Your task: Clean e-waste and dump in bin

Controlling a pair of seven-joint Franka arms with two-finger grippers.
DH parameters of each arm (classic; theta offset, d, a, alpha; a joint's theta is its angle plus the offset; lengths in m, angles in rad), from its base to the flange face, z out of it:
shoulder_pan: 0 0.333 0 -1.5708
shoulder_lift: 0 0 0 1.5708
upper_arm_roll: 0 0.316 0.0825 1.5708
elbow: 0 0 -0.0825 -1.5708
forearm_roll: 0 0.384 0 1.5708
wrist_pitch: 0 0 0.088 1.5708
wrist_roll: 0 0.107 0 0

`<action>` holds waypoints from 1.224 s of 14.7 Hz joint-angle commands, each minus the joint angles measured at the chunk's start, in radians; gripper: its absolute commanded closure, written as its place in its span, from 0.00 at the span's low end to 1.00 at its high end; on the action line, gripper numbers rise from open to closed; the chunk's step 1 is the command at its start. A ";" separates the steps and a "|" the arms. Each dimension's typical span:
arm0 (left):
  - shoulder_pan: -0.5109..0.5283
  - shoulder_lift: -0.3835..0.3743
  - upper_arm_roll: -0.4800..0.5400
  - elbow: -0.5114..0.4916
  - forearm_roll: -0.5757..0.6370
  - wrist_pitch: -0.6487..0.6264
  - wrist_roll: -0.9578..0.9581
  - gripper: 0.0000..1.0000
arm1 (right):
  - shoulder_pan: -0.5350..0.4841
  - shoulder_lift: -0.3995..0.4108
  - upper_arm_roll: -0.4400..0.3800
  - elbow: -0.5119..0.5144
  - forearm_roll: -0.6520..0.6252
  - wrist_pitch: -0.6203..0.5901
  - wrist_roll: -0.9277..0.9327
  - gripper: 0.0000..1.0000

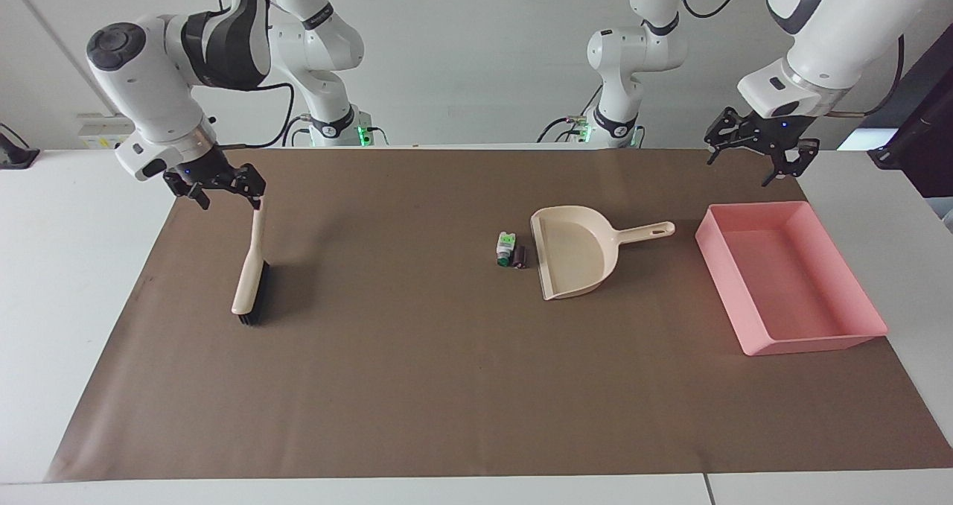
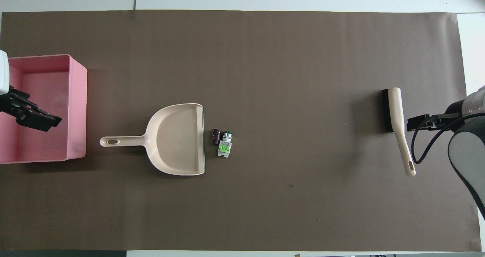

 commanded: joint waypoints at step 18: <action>-0.242 -0.025 -0.014 -0.616 0.278 0.548 0.347 0.07 | -0.078 0.012 0.007 -0.320 0.054 0.326 -0.097 0.04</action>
